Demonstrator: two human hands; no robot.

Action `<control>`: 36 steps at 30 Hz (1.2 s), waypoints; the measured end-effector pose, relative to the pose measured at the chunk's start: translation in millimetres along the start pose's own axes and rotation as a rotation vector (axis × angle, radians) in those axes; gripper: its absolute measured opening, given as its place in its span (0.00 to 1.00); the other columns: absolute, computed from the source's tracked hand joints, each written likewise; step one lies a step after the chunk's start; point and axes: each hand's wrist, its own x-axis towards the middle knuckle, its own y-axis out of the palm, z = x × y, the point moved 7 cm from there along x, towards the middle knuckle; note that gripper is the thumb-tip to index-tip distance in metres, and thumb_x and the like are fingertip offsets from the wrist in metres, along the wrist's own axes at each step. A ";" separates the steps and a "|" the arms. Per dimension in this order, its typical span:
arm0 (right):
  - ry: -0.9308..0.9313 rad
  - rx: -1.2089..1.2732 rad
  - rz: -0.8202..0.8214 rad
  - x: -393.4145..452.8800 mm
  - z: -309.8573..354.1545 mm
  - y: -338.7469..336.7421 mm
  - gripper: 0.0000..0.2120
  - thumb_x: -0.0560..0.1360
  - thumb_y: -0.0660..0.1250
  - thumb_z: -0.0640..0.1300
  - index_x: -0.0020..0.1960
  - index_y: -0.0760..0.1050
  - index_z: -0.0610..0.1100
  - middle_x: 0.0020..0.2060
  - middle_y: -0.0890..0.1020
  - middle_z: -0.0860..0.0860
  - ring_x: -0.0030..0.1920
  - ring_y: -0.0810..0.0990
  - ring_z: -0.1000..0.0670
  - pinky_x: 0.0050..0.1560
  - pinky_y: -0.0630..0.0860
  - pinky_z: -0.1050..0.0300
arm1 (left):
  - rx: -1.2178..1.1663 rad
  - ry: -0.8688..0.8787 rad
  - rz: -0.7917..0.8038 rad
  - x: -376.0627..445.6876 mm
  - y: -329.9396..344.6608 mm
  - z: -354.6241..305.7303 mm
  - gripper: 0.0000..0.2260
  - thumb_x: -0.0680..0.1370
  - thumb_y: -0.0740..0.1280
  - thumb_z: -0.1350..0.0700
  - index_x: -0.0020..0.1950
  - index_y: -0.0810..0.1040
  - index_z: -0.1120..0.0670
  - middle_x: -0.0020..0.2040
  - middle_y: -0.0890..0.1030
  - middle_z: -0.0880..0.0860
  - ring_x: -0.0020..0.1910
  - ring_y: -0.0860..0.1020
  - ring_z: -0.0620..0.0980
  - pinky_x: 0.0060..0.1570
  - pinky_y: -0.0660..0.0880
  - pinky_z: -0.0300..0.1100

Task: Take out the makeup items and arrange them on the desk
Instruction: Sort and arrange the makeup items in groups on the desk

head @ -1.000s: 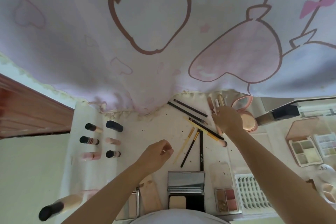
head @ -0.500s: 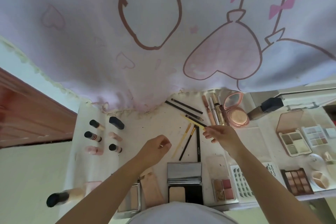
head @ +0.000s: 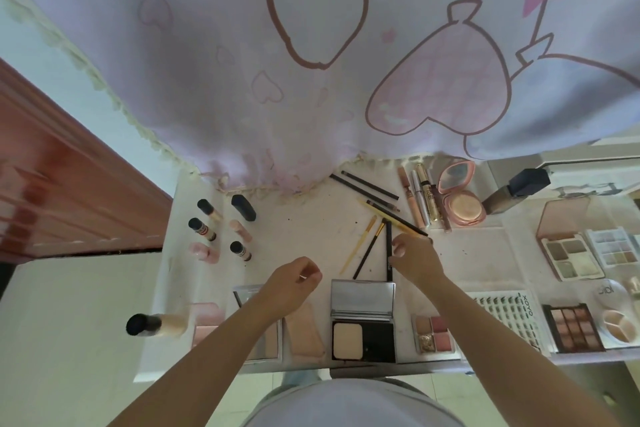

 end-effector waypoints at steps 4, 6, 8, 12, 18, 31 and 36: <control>0.067 0.031 0.050 -2.3 -4.3 15.2 0.20 0.69 0.71 0.42 0.56 0.66 0.41 0.35 0.75 0.49 0.39 0.76 0.50 0.45 0.74 0.56 | -0.019 -0.028 -0.015 -8.5 -0.4 11.2 0.07 0.79 0.58 0.54 0.53 0.72 0.53 0.48 0.74 0.46 0.49 0.74 0.45 0.48 0.68 0.35; 0.067 0.018 0.054 -2.2 -3.9 18.4 0.20 0.69 0.70 0.41 0.56 0.64 0.41 0.35 0.74 0.49 0.38 0.76 0.49 0.45 0.75 0.55 | -0.021 -0.043 -0.021 -12.5 -1.0 15.3 0.08 0.79 0.58 0.53 0.55 0.72 0.54 0.48 0.74 0.46 0.50 0.74 0.45 0.49 0.69 0.36; 0.063 0.015 0.041 -1.8 -2.5 18.8 0.20 0.69 0.69 0.38 0.56 0.64 0.39 0.35 0.74 0.47 0.38 0.76 0.48 0.44 0.76 0.54 | -0.022 -0.047 -0.027 -16.0 -1.8 18.1 0.08 0.79 0.58 0.53 0.55 0.72 0.54 0.47 0.75 0.47 0.49 0.74 0.45 0.50 0.69 0.37; 0.071 -0.007 0.030 -3.0 -1.4 16.7 0.17 0.69 0.67 0.35 0.54 0.64 0.39 0.34 0.74 0.45 0.38 0.78 0.44 0.43 0.78 0.50 | 0.007 -0.050 -0.038 -21.2 -3.1 21.7 0.08 0.79 0.58 0.53 0.54 0.72 0.54 0.45 0.75 0.47 0.47 0.74 0.45 0.51 0.70 0.38; 0.128 0.108 -0.068 -9.3 -11.0 1.2 0.17 0.69 0.67 0.36 0.55 0.64 0.38 0.37 0.73 0.46 0.36 0.75 0.48 0.39 0.71 0.56 | -0.021 -0.041 -0.017 -19.7 0.8 19.1 0.05 0.79 0.58 0.54 0.51 0.72 0.52 0.45 0.75 0.47 0.46 0.74 0.44 0.47 0.69 0.36; -0.167 0.177 0.261 -70.8 38.7 -46.4 0.21 0.70 0.63 0.34 0.55 0.59 0.52 0.41 0.74 0.51 0.37 0.77 0.52 0.37 0.74 0.66 | 0.565 0.464 -0.150 -13.2 14.3 -102.4 0.23 0.79 0.59 0.53 0.73 0.57 0.54 0.73 0.59 0.52 0.71 0.58 0.50 0.67 0.60 0.41; -0.246 0.295 0.197 -82.1 53.8 -62.3 0.11 0.76 0.57 0.39 0.52 0.63 0.54 0.31 0.76 0.58 0.32 0.74 0.53 0.43 0.75 0.55 | 0.836 0.611 -0.097 -18.1 24.9 -125.6 0.12 0.81 0.52 0.54 0.61 0.69 0.56 0.55 0.75 0.55 0.50 0.74 0.51 0.43 0.66 0.39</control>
